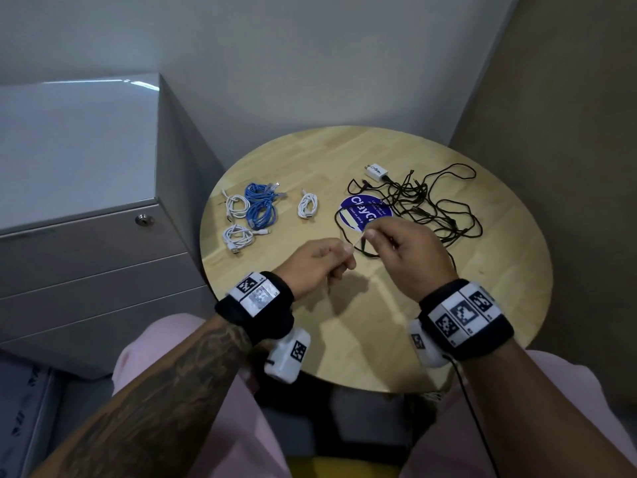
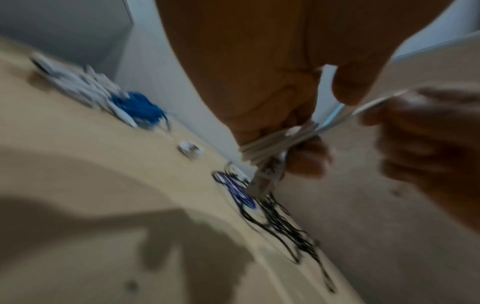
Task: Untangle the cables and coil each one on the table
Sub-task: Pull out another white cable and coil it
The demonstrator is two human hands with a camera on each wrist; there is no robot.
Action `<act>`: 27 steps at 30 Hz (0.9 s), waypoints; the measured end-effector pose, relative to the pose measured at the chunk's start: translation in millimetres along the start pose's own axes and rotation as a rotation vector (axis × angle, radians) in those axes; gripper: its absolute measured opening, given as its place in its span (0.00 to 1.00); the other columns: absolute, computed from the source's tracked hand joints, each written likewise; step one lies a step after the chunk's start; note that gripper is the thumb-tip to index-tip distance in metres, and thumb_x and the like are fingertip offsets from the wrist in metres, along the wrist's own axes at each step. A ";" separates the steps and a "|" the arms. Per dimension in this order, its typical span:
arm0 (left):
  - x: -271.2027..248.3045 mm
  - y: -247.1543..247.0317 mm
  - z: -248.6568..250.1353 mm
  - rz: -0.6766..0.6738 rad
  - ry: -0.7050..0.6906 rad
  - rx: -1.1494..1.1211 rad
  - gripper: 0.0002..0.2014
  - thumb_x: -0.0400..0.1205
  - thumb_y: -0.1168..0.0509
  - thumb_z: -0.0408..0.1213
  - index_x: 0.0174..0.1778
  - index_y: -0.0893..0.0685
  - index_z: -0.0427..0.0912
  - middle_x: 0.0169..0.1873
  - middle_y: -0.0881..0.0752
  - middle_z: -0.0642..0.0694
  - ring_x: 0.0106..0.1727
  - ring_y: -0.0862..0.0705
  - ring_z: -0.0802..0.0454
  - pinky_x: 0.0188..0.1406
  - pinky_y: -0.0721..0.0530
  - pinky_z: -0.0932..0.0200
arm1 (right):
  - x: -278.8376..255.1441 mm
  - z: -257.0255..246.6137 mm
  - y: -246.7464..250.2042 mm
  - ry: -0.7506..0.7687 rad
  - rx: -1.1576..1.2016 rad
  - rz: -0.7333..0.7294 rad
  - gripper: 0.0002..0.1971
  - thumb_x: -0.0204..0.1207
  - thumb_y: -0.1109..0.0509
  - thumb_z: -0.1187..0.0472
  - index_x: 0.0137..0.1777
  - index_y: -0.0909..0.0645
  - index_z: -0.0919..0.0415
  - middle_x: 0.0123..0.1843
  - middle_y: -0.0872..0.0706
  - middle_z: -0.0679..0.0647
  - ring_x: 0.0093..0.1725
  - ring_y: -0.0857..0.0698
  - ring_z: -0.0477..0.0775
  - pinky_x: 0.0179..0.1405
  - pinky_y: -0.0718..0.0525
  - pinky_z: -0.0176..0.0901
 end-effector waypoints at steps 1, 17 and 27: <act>-0.7 -4.7 2.7 -0.027 0.009 -0.053 0.17 0.88 0.41 0.42 0.36 0.20 0.37 0.21 0.26 0.52 0.24 0.27 0.55 0.29 0.26 0.61 | 1.2 8.3 0.4 -0.024 0.036 0.017 0.09 0.85 0.35 0.53 0.51 0.13 0.51 0.40 0.14 0.44 0.40 0.17 0.50 0.42 0.16 0.52; -9.2 -0.5 4.2 -0.092 0.208 -0.843 0.14 0.85 0.42 0.42 0.35 0.26 0.40 0.26 0.30 0.47 0.23 0.26 0.54 0.36 0.16 0.56 | -11.7 6.6 -60.4 -0.306 0.733 -0.205 0.08 0.78 0.25 0.68 0.48 0.19 0.75 0.44 0.09 0.70 0.48 0.09 0.68 0.61 0.15 0.71; -0.9 15.0 14.3 -0.011 0.073 -0.463 0.17 0.87 0.43 0.40 0.37 0.19 0.33 0.27 0.22 0.40 0.30 0.17 0.42 0.38 0.15 0.53 | -4.6 2.0 -45.4 -0.227 0.549 -0.150 0.02 0.73 0.28 0.60 0.42 0.14 0.54 0.36 0.08 0.53 0.39 0.14 0.74 0.44 0.14 0.66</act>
Point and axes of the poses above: each hand's wrist, its own x-axis towards the middle knuckle, its own y-axis out of the back of the hand, z = x × y, the point moved 9 cm from there along x, towards the middle knuckle
